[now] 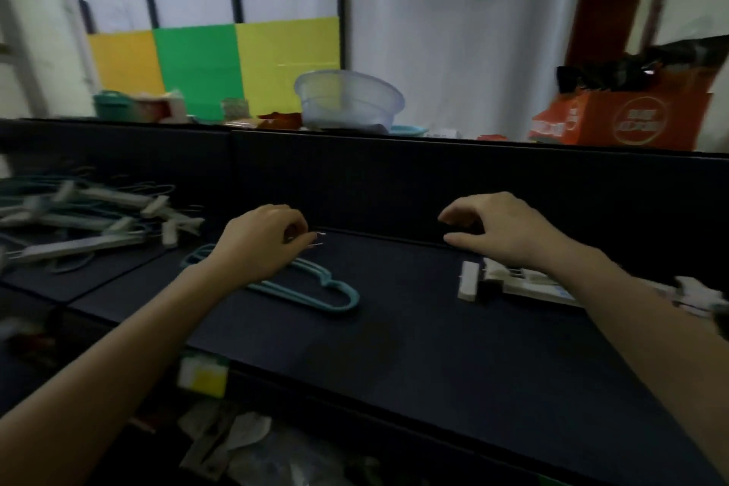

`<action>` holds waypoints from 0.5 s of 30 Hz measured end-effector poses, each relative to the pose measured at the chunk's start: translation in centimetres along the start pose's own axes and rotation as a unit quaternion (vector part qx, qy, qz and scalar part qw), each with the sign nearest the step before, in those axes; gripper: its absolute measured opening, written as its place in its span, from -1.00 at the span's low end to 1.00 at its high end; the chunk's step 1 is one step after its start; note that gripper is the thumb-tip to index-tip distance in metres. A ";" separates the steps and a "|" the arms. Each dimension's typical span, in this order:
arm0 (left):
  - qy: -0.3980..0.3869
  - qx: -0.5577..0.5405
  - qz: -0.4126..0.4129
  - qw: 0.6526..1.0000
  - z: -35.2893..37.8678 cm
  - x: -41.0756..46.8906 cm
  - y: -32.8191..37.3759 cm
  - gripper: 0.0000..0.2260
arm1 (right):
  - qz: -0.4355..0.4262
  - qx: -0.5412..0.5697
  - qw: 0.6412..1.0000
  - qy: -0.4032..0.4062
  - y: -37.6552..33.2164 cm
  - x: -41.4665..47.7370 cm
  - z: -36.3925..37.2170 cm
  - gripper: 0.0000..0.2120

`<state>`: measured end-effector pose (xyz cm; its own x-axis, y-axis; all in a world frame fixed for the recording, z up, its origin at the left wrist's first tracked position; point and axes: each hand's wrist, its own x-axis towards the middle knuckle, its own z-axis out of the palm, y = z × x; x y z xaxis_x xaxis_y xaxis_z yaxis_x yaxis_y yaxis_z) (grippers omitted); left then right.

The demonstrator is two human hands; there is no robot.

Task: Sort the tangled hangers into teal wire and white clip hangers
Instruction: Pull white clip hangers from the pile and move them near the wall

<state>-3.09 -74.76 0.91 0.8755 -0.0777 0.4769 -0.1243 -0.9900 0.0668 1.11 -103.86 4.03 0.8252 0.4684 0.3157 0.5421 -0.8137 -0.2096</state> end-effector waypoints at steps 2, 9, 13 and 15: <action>-0.003 0.004 -0.025 1.000 -1.0 -2.1 -2.6 -0.76 | -0.041 -0.007 0.999 -0.006 -3.7 1.2 1.3 -0.66; -0.027 0.021 -0.086 0.996 -4.3 -9.7 -12.9 -0.76 | -0.134 0.004 0.990 -0.041 -17.2 4.7 7.1 -0.67; -0.035 0.048 -0.118 0.991 -6.1 -13.2 -18.9 -0.76 | -0.162 0.030 0.985 -0.046 -25.1 6.7 10.8 -0.66; -0.034 0.066 -0.128 0.989 -7.0 -15.1 -21.9 -0.76 | -0.173 0.042 0.983 -0.050 -28.7 7.7 12.7 -0.66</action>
<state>-16.85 -51.07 -1.59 0.9002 0.1733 0.3995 0.1626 -0.9848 0.0609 -6.05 -72.58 0.77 0.5982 0.7473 0.2894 0.8008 -0.5705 -0.1822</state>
